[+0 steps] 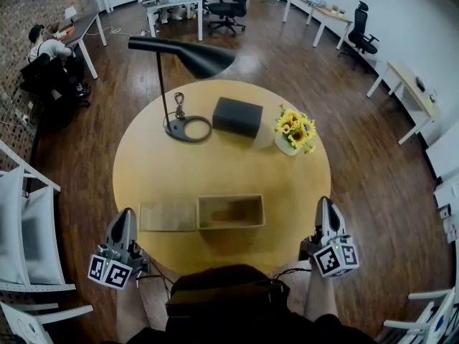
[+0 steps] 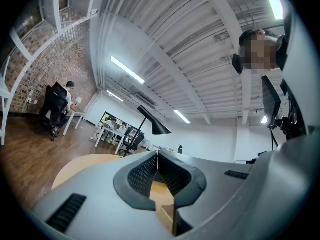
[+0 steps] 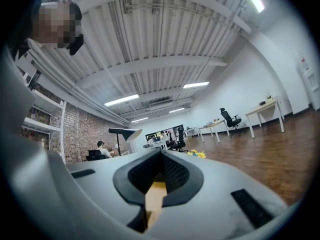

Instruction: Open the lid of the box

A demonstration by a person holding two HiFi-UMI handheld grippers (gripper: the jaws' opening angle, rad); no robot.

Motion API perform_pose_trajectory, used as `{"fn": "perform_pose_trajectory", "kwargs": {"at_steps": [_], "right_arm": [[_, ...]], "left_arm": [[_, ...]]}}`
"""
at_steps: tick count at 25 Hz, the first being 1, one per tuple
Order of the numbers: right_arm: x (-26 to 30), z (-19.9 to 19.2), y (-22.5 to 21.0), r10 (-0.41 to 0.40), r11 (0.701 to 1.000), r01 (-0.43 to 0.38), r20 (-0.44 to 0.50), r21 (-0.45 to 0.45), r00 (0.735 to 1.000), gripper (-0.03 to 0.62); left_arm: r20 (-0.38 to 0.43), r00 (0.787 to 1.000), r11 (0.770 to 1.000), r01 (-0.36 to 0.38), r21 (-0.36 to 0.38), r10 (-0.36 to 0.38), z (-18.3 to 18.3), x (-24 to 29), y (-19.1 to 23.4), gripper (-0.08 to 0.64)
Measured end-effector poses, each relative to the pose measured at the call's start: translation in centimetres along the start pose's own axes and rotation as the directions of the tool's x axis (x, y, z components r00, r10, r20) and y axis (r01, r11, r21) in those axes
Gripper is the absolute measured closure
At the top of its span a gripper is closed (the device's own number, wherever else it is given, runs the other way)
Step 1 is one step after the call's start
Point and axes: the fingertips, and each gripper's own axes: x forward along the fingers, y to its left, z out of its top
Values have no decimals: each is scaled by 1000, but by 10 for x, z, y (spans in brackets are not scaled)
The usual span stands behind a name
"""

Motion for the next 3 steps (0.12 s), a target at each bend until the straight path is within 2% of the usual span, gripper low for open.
{"fn": "perform_pose_trajectory", "kwargs": {"at_steps": [3], "right_arm": [[1, -1, 1, 3, 1000, -3, -4, 2, 1000, 592]], "left_arm": [[-9, 1000, 1000, -5, -5, 5, -3, -1, 1, 555]]}}
